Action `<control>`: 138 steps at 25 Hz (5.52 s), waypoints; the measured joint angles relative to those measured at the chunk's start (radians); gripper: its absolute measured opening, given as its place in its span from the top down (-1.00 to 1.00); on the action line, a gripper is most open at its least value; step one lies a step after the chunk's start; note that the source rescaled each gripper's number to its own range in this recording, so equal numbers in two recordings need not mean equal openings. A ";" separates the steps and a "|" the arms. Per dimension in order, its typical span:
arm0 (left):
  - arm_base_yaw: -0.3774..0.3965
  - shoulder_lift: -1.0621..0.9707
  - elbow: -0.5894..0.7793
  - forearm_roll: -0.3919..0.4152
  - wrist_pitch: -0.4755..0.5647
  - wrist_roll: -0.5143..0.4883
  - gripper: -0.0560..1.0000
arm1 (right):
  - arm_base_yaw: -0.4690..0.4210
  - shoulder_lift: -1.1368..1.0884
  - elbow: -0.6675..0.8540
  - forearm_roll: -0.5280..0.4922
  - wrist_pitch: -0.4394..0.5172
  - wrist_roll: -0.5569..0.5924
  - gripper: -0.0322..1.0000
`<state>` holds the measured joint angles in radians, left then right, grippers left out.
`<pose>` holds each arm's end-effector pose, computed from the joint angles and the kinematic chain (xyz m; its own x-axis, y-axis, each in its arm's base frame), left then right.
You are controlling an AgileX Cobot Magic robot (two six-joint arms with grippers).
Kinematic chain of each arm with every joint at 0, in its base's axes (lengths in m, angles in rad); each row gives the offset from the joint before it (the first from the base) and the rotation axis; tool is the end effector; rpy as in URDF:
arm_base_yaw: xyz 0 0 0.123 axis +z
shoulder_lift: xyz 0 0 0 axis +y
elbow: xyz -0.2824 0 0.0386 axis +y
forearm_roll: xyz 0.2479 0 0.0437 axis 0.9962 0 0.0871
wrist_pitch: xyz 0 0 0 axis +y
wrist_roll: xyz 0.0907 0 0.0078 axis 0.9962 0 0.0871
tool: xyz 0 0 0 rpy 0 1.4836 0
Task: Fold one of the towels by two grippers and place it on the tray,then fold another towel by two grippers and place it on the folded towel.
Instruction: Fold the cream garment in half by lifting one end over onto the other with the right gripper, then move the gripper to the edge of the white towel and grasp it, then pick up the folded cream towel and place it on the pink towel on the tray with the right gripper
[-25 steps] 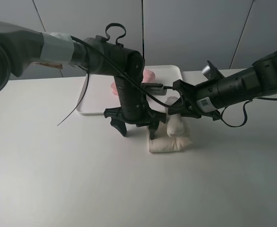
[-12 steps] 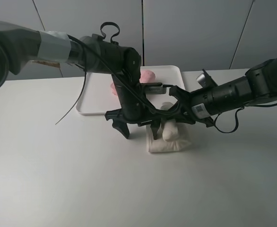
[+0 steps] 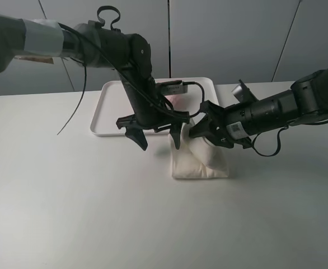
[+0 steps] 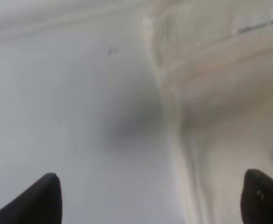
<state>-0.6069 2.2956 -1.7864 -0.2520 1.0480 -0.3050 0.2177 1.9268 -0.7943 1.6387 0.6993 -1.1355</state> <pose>0.3699 -0.2808 0.1378 -0.9829 0.1838 -0.0139 0.1817 0.9529 -0.2429 0.2976 0.1258 0.1101 -0.9614 0.1801 -0.2080 -0.0341 0.6722 0.7396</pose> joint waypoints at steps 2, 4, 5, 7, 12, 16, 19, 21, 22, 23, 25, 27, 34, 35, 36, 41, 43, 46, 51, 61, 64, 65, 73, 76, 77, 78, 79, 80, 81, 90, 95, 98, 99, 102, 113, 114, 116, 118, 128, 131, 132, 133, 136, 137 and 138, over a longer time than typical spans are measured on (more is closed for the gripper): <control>0.013 -0.025 -0.038 0.015 0.034 0.019 -0.98 | 0.000 0.000 0.000 0.000 0.000 0.000 0.09; 0.034 -0.051 -0.076 0.033 0.068 0.034 -0.98 | 0.000 0.000 0.000 0.000 0.000 0.000 0.09; 0.040 -0.062 -0.096 0.039 0.089 0.042 -0.98 | 0.000 0.000 0.000 0.000 0.002 0.000 0.09; 0.062 -0.076 -0.133 0.045 0.124 0.055 -0.98 | 0.000 0.000 0.000 0.007 0.012 -0.002 0.02; 0.098 -0.086 -0.204 0.045 0.161 0.101 -0.98 | 0.000 0.000 0.000 0.090 0.145 -0.121 -0.62; 0.106 -0.086 -0.211 0.043 0.166 0.135 -0.98 | 0.000 0.000 -0.013 0.100 0.178 -0.154 -0.96; 0.106 -0.086 -0.211 0.042 0.168 0.180 -0.98 | 0.000 0.000 -0.014 0.055 0.178 -0.158 -0.97; 0.106 -0.086 -0.211 0.040 0.168 0.206 -0.98 | 0.000 -0.004 -0.014 -0.007 0.170 -0.158 -0.96; 0.106 -0.086 -0.211 0.040 0.168 0.216 -0.98 | 0.000 -0.014 -0.014 -0.033 0.151 -0.158 -0.96; 0.106 -0.086 -0.211 0.040 0.168 0.230 -0.98 | 0.000 -0.031 -0.014 -0.065 0.124 -0.150 -0.96; 0.106 -0.086 -0.211 0.040 0.168 0.250 -0.98 | 0.000 -0.081 -0.014 -0.124 0.049 -0.108 -0.96; 0.106 -0.086 -0.211 0.040 0.168 0.268 -0.98 | 0.000 -0.143 -0.016 -0.195 -0.055 0.002 -0.96; 0.106 -0.086 -0.211 0.047 0.168 0.328 -0.98 | 0.000 -0.171 -0.057 -0.632 -0.160 0.458 -0.92; 0.106 -0.086 -0.211 0.051 0.168 0.330 -0.98 | 0.000 -0.159 -0.068 -0.685 -0.160 0.505 -0.90; 0.106 -0.086 -0.211 0.054 0.168 0.331 -0.98 | 0.000 -0.147 -0.081 -0.721 -0.154 0.531 -0.88; 0.106 -0.090 -0.211 0.099 0.170 0.335 -0.98 | 0.000 -0.045 -0.192 -0.793 -0.007 0.595 -0.85; 0.108 -0.105 -0.211 0.114 0.170 0.340 -0.98 | 0.000 0.006 -0.253 -0.820 0.043 0.617 -0.85; 0.111 -0.141 -0.204 0.130 0.170 0.354 -0.98 | 0.000 0.059 -0.312 -0.876 0.062 0.645 -0.84; 0.121 -0.166 -0.189 0.149 0.170 0.360 -0.98 | 0.000 0.071 -0.342 -0.982 0.048 0.678 -0.84; 0.128 -0.166 -0.178 0.152 0.170 0.362 -0.98 | 0.002 0.150 -0.348 -0.970 0.042 0.657 -0.80; 0.128 -0.166 -0.178 0.153 0.170 0.363 -0.98 | 0.002 0.161 -0.349 -0.945 0.042 0.648 -0.70; 0.128 -0.166 -0.178 0.154 0.170 0.363 -0.98 | 0.002 0.163 -0.349 -0.935 0.042 0.641 -0.67; 0.128 -0.166 -0.178 0.171 0.170 0.363 -0.98 | 0.008 0.176 -0.351 -0.897 0.048 0.624 -0.44; 0.128 -0.166 -0.178 0.175 0.170 0.363 -0.98 | 0.031 0.179 -0.351 -0.897 0.033 0.620 -0.18; 0.128 -0.166 -0.178 0.175 0.170 0.363 -0.98 | 0.042 0.183 -0.351 -0.897 0.023 0.614 0.02; 0.128 -0.166 -0.178 0.175 0.170 0.363 -0.98 | 0.052 0.183 -0.351 -0.899 0.019 0.604 0.22; 0.128 -0.166 -0.178 0.175 0.170 0.363 -0.98 | 0.062 0.183 -0.351 -0.899 0.013 0.594 0.49; 0.128 -0.166 -0.178 0.175 0.170 0.363 -0.98 | 0.072 0.183 -0.351 -0.897 0.008 0.580 0.69; 0.130 -0.166 -0.178 0.175 0.170 0.363 -0.98 | 0.079 0.183 -0.351 -0.895 0.008 0.573 0.68; 0.199 -0.244 -0.173 0.157 0.170 0.367 -0.98 | 0.090 0.168 -0.383 -0.636 0.142 0.392 0.68; 0.279 -0.286 -0.173 0.102 0.172 0.382 -0.98 | 0.093 0.166 -0.554 -0.478 0.298 0.360 0.68; 0.296 -0.289 -0.171 0.099 0.172 0.387 -0.98 | 0.098 0.183 -0.685 -0.469 0.327 0.411 0.68; 0.298 -0.289 -0.171 0.099 0.172 0.393 -0.98 | 0.103 0.199 -0.736 -0.468 0.335 0.432 0.68; 0.298 -0.289 -0.171 0.093 0.172 0.402 -0.98 | 0.122 0.264 -0.882 -0.471 0.353 0.498 0.68; 0.298 -0.294 -0.171 0.073 0.172 0.413 -0.98 | 0.136 0.540 -1.253 -0.475 0.312 0.722 0.68; 0.298 -0.294 -0.171 0.073 0.172 0.413 -0.98 | 0.130 0.551 -1.258 -0.473 0.298 0.734 0.68; 0.298 -0.294 -0.171 0.073 0.172 0.413 -0.98 | 0.113 0.567 -1.263 -0.471 0.266 0.759 0.68; 0.298 -0.294 -0.171 0.073 0.172 0.413 -0.98 | 0.090 0.574 -1.263 -0.471 0.240 0.772 0.68; 0.298 -0.294 -0.171 0.073 0.172 0.413 -0.98 | 0.046 0.590 -1.264 -0.547 0.141 0.809 0.68; 0.298 -0.294 -0.171 0.073 0.172 0.413 -0.98 | 0.046 0.611 -1.266 -0.593 0.137 0.821 0.68; 0.298 -0.294 -0.171 0.073 0.172 0.413 -0.98 | 0.046 0.620 -1.266 -0.605 0.130 0.823 0.68; 0.298 -0.294 -0.171 0.073 0.172 0.413 -0.98 | 0.046 0.625 -1.266 -0.613 0.123 0.825 0.68; 0.298 -0.294 -0.171 0.073 0.172 0.413 -0.98 | 0.046 0.632 -1.266 -0.632 0.087 0.829 0.68; 0.298 -0.294 -0.171 0.073 0.172 0.413 -0.98 | 0.046 0.632 -1.266 -0.636 0.074 0.831 0.67; 0.298 -0.294 -0.171 0.073 0.172 0.413 -0.98 | 0.046 0.632 -1.266 -0.636 0.062 0.831 0.56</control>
<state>-0.3094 2.0020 -1.9577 -0.1792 1.2197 0.1080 0.2637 2.5590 -2.0601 1.0025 0.7618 -0.3042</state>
